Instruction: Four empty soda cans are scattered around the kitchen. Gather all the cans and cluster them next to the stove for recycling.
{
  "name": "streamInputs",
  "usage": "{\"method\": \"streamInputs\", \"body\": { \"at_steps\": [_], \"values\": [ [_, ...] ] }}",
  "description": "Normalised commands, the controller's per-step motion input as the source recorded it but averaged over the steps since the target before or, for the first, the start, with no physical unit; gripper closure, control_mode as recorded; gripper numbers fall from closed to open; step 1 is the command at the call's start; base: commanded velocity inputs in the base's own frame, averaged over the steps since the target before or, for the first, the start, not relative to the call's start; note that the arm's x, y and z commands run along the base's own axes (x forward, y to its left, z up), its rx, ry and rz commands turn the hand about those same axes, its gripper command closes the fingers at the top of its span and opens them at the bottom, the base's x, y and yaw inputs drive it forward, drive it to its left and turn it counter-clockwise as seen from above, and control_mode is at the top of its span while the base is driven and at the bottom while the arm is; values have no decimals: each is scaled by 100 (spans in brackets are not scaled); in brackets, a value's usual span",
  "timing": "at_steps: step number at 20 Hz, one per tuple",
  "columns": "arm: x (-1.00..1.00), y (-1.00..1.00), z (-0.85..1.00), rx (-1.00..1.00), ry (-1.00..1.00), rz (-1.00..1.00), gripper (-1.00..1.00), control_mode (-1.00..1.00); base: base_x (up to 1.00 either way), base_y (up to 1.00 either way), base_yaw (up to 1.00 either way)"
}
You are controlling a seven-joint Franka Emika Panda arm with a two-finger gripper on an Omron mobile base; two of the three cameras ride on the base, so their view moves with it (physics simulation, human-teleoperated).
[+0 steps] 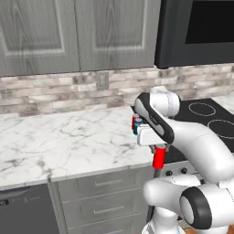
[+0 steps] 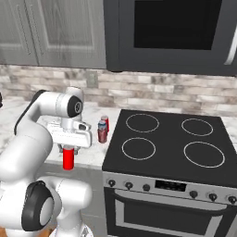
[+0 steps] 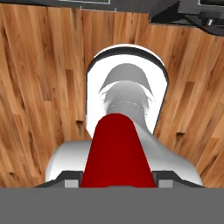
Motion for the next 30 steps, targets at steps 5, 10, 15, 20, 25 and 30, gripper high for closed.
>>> {"method": "streamInputs", "body": {
  "at_steps": [5,10,15,20,25,30],
  "values": [
    [0,0,0,0,0,0,100,100,46,6,0],
    [0,0,0,0,0,0,100,100,46,0,0],
    [0,0,0,0,0,0,100,100,33,-1,0],
    [6,-2,-2,0,0,0,100,-100,21,-5,0],
    [35,-19,-8,0,0,0,100,-100,0,0,0],
    [19,-20,-15,0,0,0,100,-100,0,0,0]
  ]
}}
